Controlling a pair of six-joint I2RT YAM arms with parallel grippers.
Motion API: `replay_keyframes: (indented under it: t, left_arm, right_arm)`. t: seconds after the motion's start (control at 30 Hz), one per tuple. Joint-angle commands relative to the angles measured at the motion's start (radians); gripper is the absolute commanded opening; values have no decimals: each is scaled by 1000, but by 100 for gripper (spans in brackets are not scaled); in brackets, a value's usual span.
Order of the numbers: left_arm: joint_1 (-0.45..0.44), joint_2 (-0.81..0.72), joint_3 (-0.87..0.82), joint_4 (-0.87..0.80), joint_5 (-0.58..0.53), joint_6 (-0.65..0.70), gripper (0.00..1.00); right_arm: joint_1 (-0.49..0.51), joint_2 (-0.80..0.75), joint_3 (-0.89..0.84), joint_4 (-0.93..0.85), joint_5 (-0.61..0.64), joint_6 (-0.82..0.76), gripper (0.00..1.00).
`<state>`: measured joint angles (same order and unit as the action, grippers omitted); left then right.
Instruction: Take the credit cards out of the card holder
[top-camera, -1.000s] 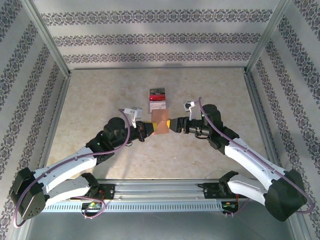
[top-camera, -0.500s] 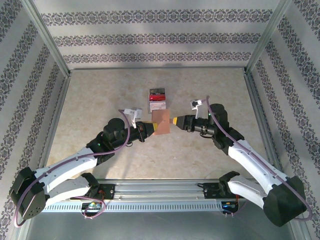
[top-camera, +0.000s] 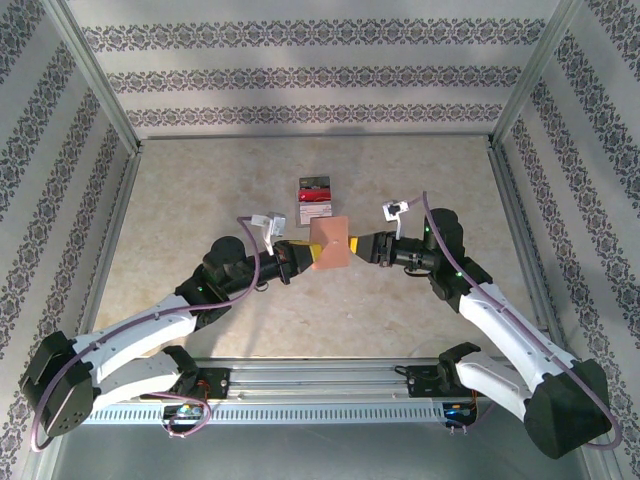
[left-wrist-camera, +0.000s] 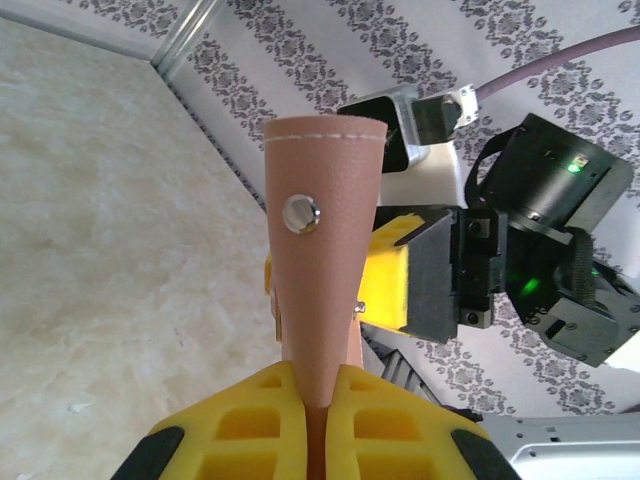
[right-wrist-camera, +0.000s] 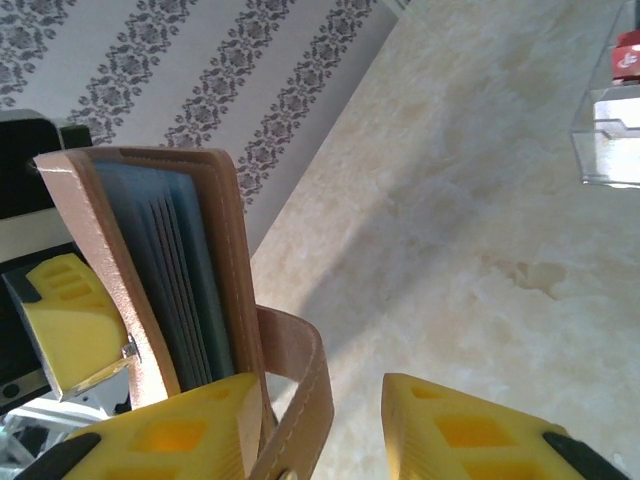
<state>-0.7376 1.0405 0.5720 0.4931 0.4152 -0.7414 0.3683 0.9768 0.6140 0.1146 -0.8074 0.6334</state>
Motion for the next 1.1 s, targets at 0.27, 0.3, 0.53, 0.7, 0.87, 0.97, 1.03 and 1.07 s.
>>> replay_keyframes:
  t: [0.27, 0.3, 0.53, 0.7, 0.87, 0.97, 1.03, 1.07]
  left_arm:
    - [14, 24, -15, 199, 97, -40, 0]
    - [13, 27, -17, 214, 104, -45, 0]
    - [14, 60, -9, 263, 145, -67, 0]
    - [13, 86, -4, 288, 160, -80, 0]
    - [14, 113, 0, 325, 174, -99, 0]
    - [14, 122, -1, 340, 177, -105, 0]
    - [13, 125, -3, 344, 176, -108, 0]
    - [14, 128, -6, 346, 173, -108, 1]
  right_arm:
    - [-57, -15, -71, 225, -222, 126, 38]
    - [-58, -12, -74, 242, -236, 138, 38]
    - [-55, -4, -80, 367, -304, 236, 38]
    - [-44, -16, -73, 373, -309, 249, 37]
    - [-22, -2, -65, 376, -304, 252, 33]
    - [-16, 0, -65, 382, -303, 256, 27]
    - [-13, -4, -65, 385, -304, 259, 21]
    - [-12, -5, -66, 386, -306, 261, 17]
